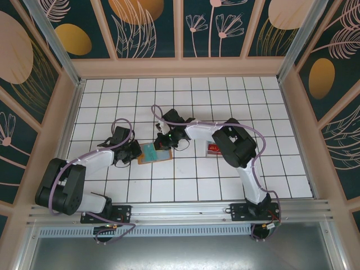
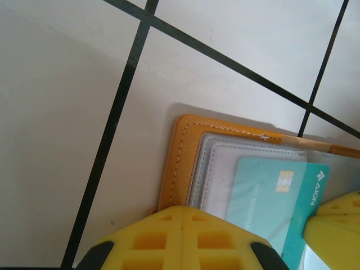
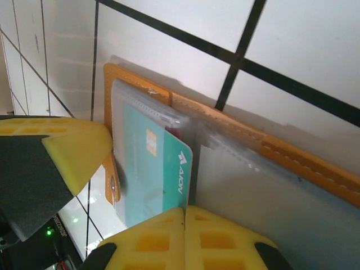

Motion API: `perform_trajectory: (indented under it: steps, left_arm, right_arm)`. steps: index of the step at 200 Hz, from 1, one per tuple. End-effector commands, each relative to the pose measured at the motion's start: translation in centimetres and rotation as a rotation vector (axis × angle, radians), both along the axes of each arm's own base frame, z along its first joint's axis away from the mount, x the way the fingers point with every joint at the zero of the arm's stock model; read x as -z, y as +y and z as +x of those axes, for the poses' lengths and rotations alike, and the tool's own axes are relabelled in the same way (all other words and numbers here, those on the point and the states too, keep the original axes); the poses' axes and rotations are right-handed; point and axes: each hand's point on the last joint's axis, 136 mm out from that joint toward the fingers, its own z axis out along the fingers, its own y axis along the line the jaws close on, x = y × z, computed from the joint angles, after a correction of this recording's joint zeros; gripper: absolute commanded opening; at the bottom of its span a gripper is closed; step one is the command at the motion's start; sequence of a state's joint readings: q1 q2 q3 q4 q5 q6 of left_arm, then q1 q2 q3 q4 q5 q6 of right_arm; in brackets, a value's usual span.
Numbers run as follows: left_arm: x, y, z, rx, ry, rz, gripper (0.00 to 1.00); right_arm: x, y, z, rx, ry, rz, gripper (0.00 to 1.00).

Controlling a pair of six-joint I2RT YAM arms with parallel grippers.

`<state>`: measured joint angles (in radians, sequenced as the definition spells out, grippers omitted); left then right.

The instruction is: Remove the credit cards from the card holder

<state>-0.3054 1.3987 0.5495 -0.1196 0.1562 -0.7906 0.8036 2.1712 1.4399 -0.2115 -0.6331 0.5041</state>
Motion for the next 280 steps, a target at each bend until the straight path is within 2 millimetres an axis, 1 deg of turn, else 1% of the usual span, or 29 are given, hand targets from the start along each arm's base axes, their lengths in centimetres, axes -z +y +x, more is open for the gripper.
perform_trajectory:
  steps: [1,27,63,78,119,138,170,192,208,220,246,269,274,280]
  left_arm:
    - [1.8,0.5,-2.2,0.003,0.098,0.020,0.00]
    - [1.7,0.5,-2.2,0.004,0.095,0.021,0.00]
    - [1.7,0.5,-2.1,0.006,0.094,0.020,0.00]
    - [1.7,0.5,-2.1,0.006,0.093,0.019,0.00]
    - [1.7,0.4,-1.9,0.009,0.089,0.018,0.00]
    - [1.6,0.4,-1.8,0.010,0.087,0.019,0.00]
    - [1.4,0.3,-1.8,0.012,0.081,0.018,0.00]
    - [1.1,0.2,-1.5,0.016,0.074,0.016,0.00]
    - [0.8,0.1,-1.3,0.019,0.064,0.012,0.00]
    - [0.5,0.1,-1.1,0.020,0.057,0.009,0.00]
    - [-0.9,-0.3,-0.4,0.026,0.024,-0.005,0.00]
    - [-2.6,-0.8,0.6,0.031,-0.024,-0.026,0.00]
    - [-3.0,-0.9,0.8,0.033,-0.036,-0.032,0.03]
    - [-3.5,-1.0,1.1,0.037,-0.051,-0.040,0.10]
  right_arm:
    - [-0.1,-1.1,0.2,0.008,0.010,0.005,0.00]
    - [-0.7,-1.7,0.3,0.004,0.016,0.008,0.00]
    - [-0.6,-3.0,0.6,0.020,0.019,-0.007,0.00]
    - [-1.0,-3.4,0.7,0.023,0.015,-0.005,0.00]
    - [-1.9,-3.5,0.4,0.016,0.016,0.011,0.00]
    - [-2.2,-3.9,0.6,0.023,0.003,0.001,0.00]
    - [-2.4,-5.7,1.0,0.047,-0.004,-0.017,0.00]
    - [-3.0,-7.1,1.3,0.062,-0.020,-0.026,0.00]
    - [-3.2,-8.3,1.5,0.074,-0.025,-0.042,0.00]
    - [-3.8,-9.0,1.7,0.082,-0.035,-0.041,0.00]
    - [-6.0,-10.0,2.2,0.082,-0.090,-0.049,0.00]
    - [-7.7,-11.3,2.7,0.066,-0.160,-0.106,0.00]
    - [-7.9,-11.5,2.8,0.058,-0.177,-0.124,0.00]
    - [-8.3,-12.0,2.8,0.049,-0.197,-0.147,0.00]
